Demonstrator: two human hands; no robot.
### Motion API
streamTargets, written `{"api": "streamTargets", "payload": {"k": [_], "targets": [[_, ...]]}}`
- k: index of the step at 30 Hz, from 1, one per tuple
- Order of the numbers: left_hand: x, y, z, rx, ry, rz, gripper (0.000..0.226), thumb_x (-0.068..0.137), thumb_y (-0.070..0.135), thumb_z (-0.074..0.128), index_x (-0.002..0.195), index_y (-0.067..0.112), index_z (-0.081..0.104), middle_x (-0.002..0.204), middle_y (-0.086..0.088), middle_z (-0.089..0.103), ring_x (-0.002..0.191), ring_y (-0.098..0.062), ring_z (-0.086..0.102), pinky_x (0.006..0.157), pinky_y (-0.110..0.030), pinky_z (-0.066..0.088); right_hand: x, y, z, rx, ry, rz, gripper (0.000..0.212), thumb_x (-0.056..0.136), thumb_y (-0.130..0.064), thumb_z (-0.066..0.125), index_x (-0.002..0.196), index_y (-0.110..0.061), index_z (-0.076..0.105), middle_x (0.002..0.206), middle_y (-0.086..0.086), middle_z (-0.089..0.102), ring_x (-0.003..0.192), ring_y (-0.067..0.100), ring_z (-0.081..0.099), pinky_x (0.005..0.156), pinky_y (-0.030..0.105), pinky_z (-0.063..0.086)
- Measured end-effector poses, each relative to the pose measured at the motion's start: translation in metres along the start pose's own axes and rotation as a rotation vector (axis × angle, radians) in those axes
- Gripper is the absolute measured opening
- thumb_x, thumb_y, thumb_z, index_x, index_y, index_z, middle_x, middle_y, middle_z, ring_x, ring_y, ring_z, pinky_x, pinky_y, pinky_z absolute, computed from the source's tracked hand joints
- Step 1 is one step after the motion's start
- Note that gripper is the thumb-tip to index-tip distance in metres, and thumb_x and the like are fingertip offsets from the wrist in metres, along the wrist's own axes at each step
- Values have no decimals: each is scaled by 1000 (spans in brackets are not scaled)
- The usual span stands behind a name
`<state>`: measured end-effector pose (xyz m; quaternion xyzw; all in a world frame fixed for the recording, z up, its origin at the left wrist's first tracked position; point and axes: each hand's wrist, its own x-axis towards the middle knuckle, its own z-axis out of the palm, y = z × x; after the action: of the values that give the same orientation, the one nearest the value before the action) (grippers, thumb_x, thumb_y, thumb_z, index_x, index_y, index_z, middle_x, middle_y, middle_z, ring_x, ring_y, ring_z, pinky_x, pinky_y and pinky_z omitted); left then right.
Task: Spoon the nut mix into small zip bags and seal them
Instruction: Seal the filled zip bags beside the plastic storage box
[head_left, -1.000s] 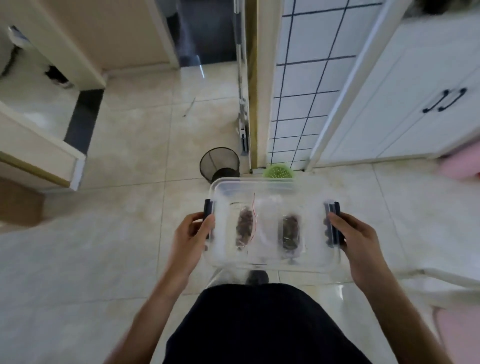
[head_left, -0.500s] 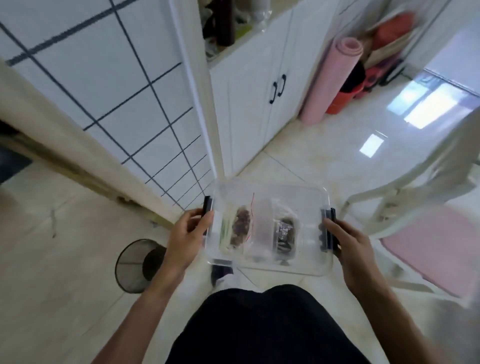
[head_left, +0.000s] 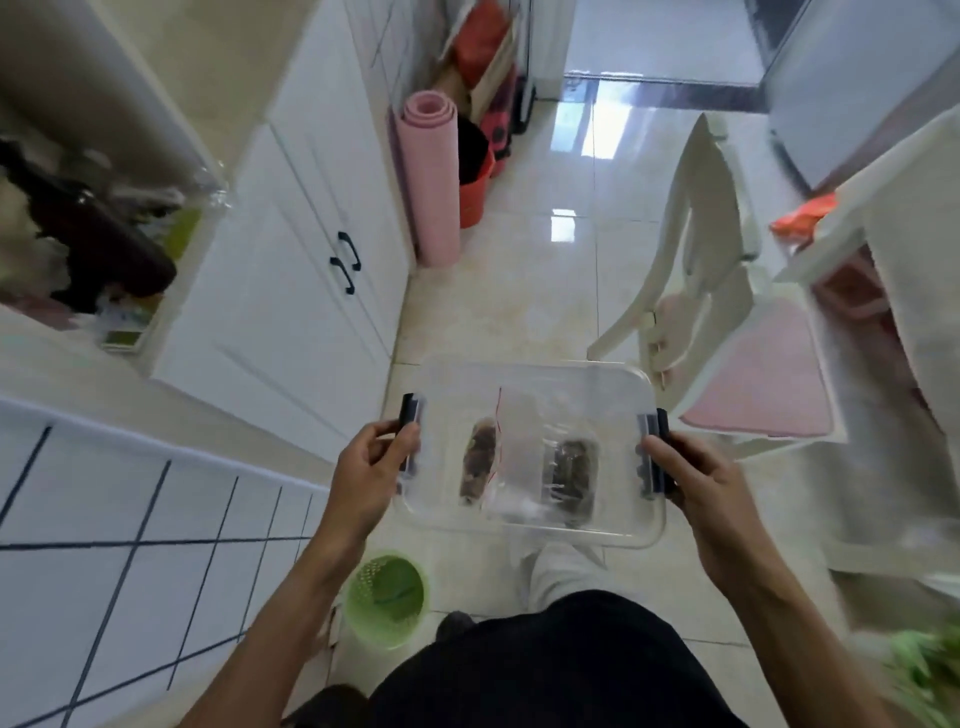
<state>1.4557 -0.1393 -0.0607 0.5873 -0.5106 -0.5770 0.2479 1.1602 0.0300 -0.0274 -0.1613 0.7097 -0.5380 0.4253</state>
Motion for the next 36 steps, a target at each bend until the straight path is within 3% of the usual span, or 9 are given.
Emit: {"api": "streamTargets", "payload": {"k": [5, 8, 11, 14, 19, 24, 27, 34, 36], "targets": [[62, 43, 27, 24, 37, 6, 23, 94, 48, 67, 110, 31, 68, 94, 22, 77, 83, 0, 72, 73, -31, 57, 77, -36, 2, 39, -20, 19, 23, 85, -36, 73, 105, -28, 79, 104, -4, 80, 88, 7, 74, 83, 34, 55], [96, 74, 45, -2, 80, -13, 32, 90, 53, 68, 112, 30, 69, 95, 17, 77, 84, -6, 73, 78, -39, 59, 131, -73, 2, 33, -66, 6, 23, 81, -41, 74, 101, -34, 81, 106, -6, 80, 91, 6, 75, 81, 28, 53], [132, 105, 64, -26, 122, -5, 45, 83, 60, 67, 113, 28, 70, 97, 11, 78, 84, -13, 74, 74, -39, 59, 186, -108, 4, -28, -109, -36, 18, 90, -37, 72, 106, -32, 78, 103, -10, 80, 92, 5, 74, 77, 21, 54], [169, 127, 77, -26, 125, -15, 31, 93, 52, 67, 113, 28, 69, 99, 8, 78, 86, -16, 74, 69, -33, 57, 233, -135, 11, -193, -115, -116, 7, 96, -35, 70, 101, -37, 73, 89, -21, 75, 81, 1, 69, 69, 17, 55], [230, 150, 84, -58, 157, -36, 30, 94, 48, 67, 115, 26, 69, 99, 7, 78, 86, -17, 73, 69, -34, 57, 297, -161, 31, -217, -120, -100, 10, 98, -31, 69, 106, -29, 74, 95, 1, 76, 84, 13, 68, 70, 24, 59], [313, 174, 83, -106, 188, -54, 38, 92, 53, 68, 114, 23, 71, 100, 3, 77, 89, -18, 72, 76, -37, 58, 373, -185, 68, -207, -92, -84, 6, 97, -30, 70, 100, -33, 74, 86, -8, 77, 72, 0, 67, 62, 16, 54], [363, 195, 75, -142, 218, -27, 38, 92, 54, 68, 114, 24, 71, 99, 5, 77, 90, -17, 72, 74, -35, 58, 421, -215, 101, -207, -79, -81, 12, 98, -26, 70, 107, -21, 76, 80, -8, 74, 65, -1, 64, 59, 14, 53], [452, 279, 31, -206, 243, 70, 59, 77, 71, 74, 112, 24, 69, 98, 1, 77, 95, -28, 72, 81, -45, 60, 515, -313, 188, -223, -124, -176, 23, 100, -31, 65, 115, -17, 75, 98, 4, 75, 87, 19, 64, 73, 28, 53], [465, 307, 14, -211, 279, 98, 57, 78, 70, 74, 112, 24, 68, 97, 2, 77, 94, -27, 72, 81, -43, 60, 533, -341, 218, -220, -163, -223, 23, 101, -30, 64, 116, -15, 74, 98, 4, 74, 88, 22, 63, 76, 30, 51]]}}
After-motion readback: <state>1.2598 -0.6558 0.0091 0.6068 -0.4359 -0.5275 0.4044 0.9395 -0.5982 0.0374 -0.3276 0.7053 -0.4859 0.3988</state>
